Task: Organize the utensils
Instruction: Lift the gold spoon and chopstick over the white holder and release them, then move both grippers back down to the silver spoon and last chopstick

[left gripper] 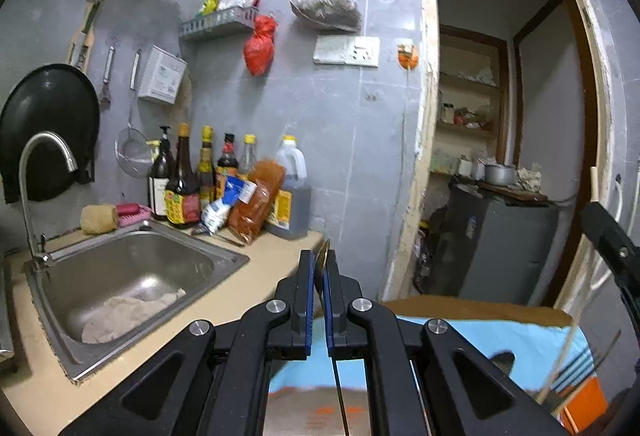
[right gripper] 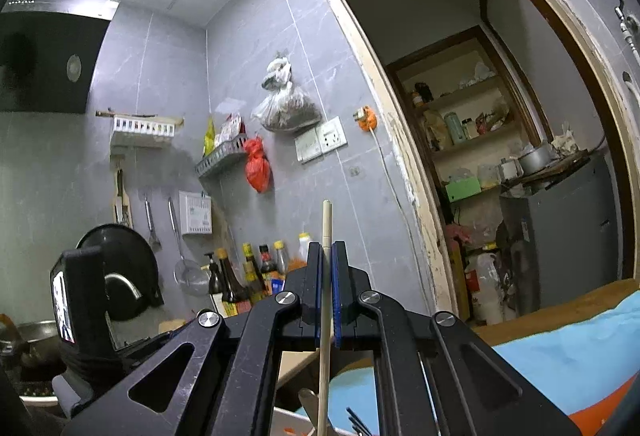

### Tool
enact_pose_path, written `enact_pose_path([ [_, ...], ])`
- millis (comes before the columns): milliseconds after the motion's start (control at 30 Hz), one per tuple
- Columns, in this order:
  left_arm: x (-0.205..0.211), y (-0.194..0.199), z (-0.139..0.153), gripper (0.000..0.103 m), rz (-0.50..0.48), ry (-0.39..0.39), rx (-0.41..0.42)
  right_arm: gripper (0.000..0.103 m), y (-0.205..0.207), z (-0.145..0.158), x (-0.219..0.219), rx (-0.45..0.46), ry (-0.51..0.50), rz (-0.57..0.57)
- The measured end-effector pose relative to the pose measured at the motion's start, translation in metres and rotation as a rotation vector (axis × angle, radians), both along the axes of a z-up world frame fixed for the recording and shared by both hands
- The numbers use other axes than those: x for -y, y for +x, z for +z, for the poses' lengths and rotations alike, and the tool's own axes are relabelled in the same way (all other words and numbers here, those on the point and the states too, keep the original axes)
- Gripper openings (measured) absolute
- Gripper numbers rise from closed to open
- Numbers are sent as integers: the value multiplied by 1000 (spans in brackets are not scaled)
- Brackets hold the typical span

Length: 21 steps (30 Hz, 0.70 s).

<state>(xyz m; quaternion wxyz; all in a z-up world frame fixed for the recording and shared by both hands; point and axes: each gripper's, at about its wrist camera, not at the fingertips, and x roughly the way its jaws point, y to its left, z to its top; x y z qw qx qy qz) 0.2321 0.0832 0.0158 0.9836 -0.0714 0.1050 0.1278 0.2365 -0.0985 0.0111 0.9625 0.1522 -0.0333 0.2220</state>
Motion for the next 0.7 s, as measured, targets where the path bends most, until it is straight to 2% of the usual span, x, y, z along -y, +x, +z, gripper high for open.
enact_pose_path([
  [167, 1, -3, -4, 5, -57, -23, -52, 5, 2, -5, 7, -44, -23, 20],
  [267, -1, -4, -5, 9, -88, -45, -87, 14, 1, -6, 13, -65, -30, 29],
  [333, -2, -6, -4, 19, -105, -69, -96, 27, 0, -7, 15, -73, -32, 33],
  [367, -2, -8, -4, 29, -111, -81, -95, 27, -2, -6, 19, -78, -28, 35],
  [467, -3, -13, 0, 52, -130, -126, -73, 27, -5, -2, 27, -80, -26, 34],
  [633, 5, -17, 7, 59, -151, -125, -68, 37, -15, 9, 45, -65, -26, 9],
  [700, 10, -22, 10, 70, -161, -126, -63, 40, -19, 14, 53, -64, -29, -1],
])
